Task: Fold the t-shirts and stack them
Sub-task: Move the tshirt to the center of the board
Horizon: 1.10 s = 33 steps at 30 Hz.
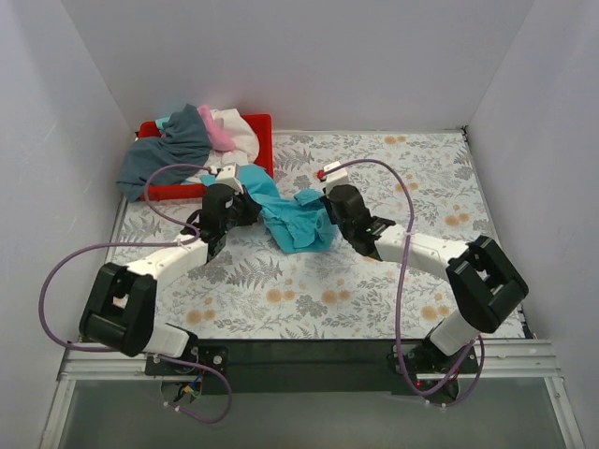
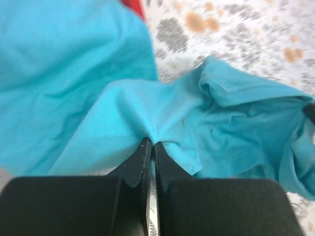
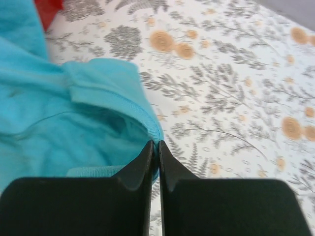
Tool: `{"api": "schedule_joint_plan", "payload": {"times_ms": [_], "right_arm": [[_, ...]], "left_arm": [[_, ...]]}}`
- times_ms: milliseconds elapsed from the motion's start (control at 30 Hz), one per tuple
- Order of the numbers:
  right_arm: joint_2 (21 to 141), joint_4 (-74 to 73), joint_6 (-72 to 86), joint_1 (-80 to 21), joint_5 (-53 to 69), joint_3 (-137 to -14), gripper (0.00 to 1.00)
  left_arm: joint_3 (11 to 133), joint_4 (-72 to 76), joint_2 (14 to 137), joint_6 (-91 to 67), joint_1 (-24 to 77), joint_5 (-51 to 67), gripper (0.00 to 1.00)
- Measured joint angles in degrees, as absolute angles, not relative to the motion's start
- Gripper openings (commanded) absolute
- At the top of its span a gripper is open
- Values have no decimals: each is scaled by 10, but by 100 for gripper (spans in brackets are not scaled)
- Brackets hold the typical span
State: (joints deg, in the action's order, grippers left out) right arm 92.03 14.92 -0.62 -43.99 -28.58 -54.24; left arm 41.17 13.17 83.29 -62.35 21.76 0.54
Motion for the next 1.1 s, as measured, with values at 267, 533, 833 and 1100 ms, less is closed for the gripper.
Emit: {"api": "schedule_joint_plan", "payload": {"times_ms": [267, 533, 833, 1100], "right_arm": [[796, 137, -30, -410, -371, -469, 1], [645, 128, -25, -373, -406, -413, 1], [658, 90, 18, -335, -365, -379, 67], [703, 87, 38, -361, -242, -379, 69]], "left_arm": [[453, 72, 701, -613, 218, 65, 0], [495, 38, 657, -613, 222, 197, 9], [524, 42, 881, -613, 227, 182, 49], [500, 73, 843, -616, 237, 145, 54]]}}
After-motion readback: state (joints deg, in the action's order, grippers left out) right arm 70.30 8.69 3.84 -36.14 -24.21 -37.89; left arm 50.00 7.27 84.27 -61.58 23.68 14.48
